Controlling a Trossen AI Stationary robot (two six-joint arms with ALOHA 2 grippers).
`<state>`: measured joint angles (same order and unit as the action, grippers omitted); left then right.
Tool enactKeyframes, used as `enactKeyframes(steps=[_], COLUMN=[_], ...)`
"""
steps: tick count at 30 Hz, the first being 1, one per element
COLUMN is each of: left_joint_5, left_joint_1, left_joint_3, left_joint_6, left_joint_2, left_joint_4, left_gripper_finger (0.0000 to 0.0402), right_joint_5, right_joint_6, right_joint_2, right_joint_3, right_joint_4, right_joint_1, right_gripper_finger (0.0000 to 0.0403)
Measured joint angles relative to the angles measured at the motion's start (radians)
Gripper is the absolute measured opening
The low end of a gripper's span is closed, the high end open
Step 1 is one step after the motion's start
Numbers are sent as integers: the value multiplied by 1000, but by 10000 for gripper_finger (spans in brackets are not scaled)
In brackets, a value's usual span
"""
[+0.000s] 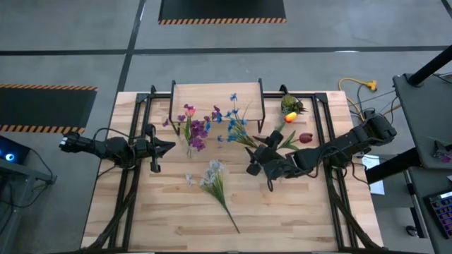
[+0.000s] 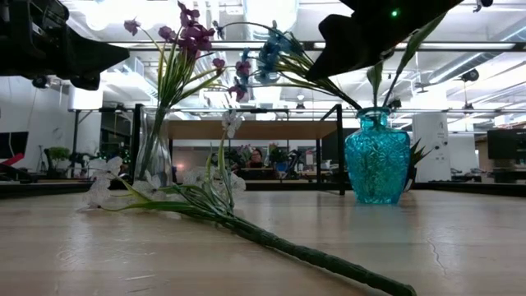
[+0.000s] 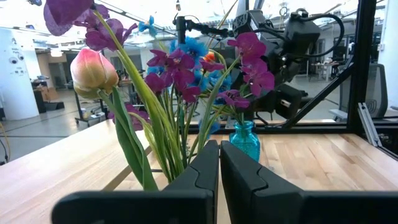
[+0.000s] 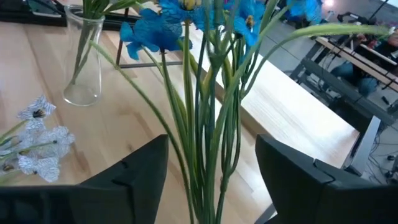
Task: Pick and place flowers into a vace then onto a shelf
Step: Put the blue flower into the blue transparent vase
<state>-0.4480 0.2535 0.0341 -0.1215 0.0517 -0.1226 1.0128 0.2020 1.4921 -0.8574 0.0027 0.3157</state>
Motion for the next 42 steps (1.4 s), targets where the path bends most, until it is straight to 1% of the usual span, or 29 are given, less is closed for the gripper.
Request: enactKeyframes(steps=[5, 9, 20, 25, 32, 40, 42], left_joint_5=[0, 0, 0, 0, 0, 0, 0], left_joint_1=[0, 0, 0, 0, 0, 0, 0], left_joint_3=[0, 0, 0, 0, 0, 0, 0], left_joint_6=[0, 0, 0, 0, 0, 0, 0], left_joint_2=[0, 0, 0, 0, 0, 0, 0], left_joint_4=[0, 0, 3, 12, 16, 15, 15], left_gripper_finger=[0, 0, 0, 0, 0, 0, 0], right_joint_5=[5, 6, 7, 8, 14, 197, 226], right_joint_6=[1, 1, -2, -23, -37, -16, -3], right_joint_2=[0, 0, 0, 0, 0, 0, 0], right_joint_3=[0, 0, -2, -21, -57, -58, -58], right_joint_4=[0, 0, 0, 1, 4, 3, 3], right_joint_1=[0, 0, 0, 3, 22, 93, 108], right_gripper_finger=[205, 173, 60, 16, 9, 9, 9])
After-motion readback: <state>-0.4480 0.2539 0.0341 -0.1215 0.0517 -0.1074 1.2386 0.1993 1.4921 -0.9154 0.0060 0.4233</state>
